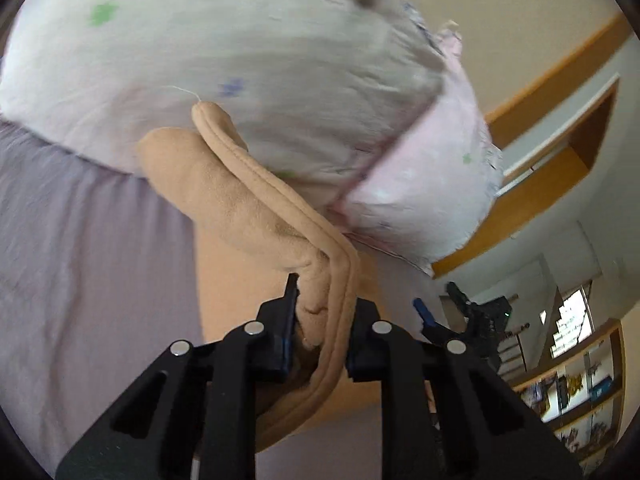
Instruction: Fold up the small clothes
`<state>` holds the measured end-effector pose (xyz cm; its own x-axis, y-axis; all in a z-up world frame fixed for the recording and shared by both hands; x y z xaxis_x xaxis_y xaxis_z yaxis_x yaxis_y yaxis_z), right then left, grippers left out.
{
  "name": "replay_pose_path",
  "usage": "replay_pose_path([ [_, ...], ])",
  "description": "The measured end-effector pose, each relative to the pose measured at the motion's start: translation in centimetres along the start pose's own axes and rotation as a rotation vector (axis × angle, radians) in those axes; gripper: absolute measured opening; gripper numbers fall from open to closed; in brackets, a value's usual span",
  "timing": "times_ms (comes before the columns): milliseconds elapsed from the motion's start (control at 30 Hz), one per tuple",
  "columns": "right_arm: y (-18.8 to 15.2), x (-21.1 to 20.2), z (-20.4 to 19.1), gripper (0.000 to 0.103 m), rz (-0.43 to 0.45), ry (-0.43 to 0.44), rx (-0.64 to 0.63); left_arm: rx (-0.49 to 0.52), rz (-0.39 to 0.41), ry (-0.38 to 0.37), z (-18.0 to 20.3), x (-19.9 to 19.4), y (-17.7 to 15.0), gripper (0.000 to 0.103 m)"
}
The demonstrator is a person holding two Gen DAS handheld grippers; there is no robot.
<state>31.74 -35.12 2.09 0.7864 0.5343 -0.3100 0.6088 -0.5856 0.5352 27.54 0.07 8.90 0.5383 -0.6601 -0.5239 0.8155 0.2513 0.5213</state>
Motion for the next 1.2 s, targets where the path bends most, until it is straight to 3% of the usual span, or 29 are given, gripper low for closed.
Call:
replay_pose_path([
  [100,0.3,-0.5,0.4,0.099,0.027,-0.035,-0.030,0.083,-0.097,-0.103,6.9,6.4,-1.5,0.020],
  [167,0.4,-0.5,0.9,0.099,0.022,-0.070,-0.034,0.080,-0.195,-0.179,10.2,11.2,-3.1,0.025],
  [200,0.4,-0.5,1.2,0.099,0.021,-0.082,-0.033,0.066,-0.235,-0.231,11.1,12.7,-3.7,0.026],
  [233,0.4,-0.5,1.5,0.099,0.015,-0.098,-0.035,0.031,-0.274,-0.333,12.0,13.7,-4.3,0.026],
  [300,0.4,-0.3,2.0,0.099,-0.011,-0.126,-0.056,0.017,-0.260,-0.388,12.2,13.3,-4.2,0.032],
  [367,0.2,0.0,2.7,0.099,-0.070,-0.126,-0.038,0.058,-0.175,-0.302,10.4,10.6,-3.6,0.047],
  [433,-0.5,0.5,3.2,0.099,-0.144,-0.111,0.015,0.059,-0.097,-0.128,6.4,8.0,-2.7,0.056],
  [533,-2.8,1.3,3.5,0.099,-0.285,-0.090,0.043,-0.009,-0.114,0.053,0.5,6.5,-2.9,0.058],
  [600,-3.9,2.1,3.5,0.099,-0.336,-0.108,0.040,-0.049,-0.148,0.107,-1.8,6.6,-3.6,0.060],
  [767,-5.6,3.6,3.3,0.094,-0.404,-0.131,0.023,-0.039,-0.254,0.141,-2.7,10.3,-6.2,0.065],
  [833,-6.3,3.9,3.0,0.065,-0.436,-0.084,0.035,-0.046,-0.246,0.124,-2.7,11.2,-6.6,0.068],
  [867,-6.8,4.1,2.9,0.063,-0.451,-0.073,0.029,-0.041,-0.246,0.111,-2.5,11.6,-6.6,0.067],
  [933,-7.3,3.8,2.7,0.054,-0.429,-0.077,0.003,-0.045,-0.249,0.084,-2.0,12.2,-6.6,0.048],
  [1033,-7.6,3.2,1.0,0.048,-0.411,-0.048,-0.016,-0.037,-0.229,0.042,-2.1,10.3,-6.7,0.031],
  [1100,-8.3,3.1,-0.8,0.045,-0.430,0.007,-0.037,-0.019,-0.184,0.016,-2.1,7.0,-6.8,0.031],
  [1200,-10.4,3.9,-3.6,0.046,-0.489,0.046,-0.104,0.055,-0.112,0.076,-2.4,2.6,-7.0,0.038],
])
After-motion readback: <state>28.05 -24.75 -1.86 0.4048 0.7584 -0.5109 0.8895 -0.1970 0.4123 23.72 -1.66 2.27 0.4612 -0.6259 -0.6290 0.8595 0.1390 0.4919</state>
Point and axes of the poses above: each gripper's, at about its wrist camera, not at the fingertips, and x roughly the way its jaws point, z to its right, y to its top, the point moved 5 cm from there along x, roughly the way its jaws point, and after that the axes turned 1 degree about y, right-handed, at the moved point
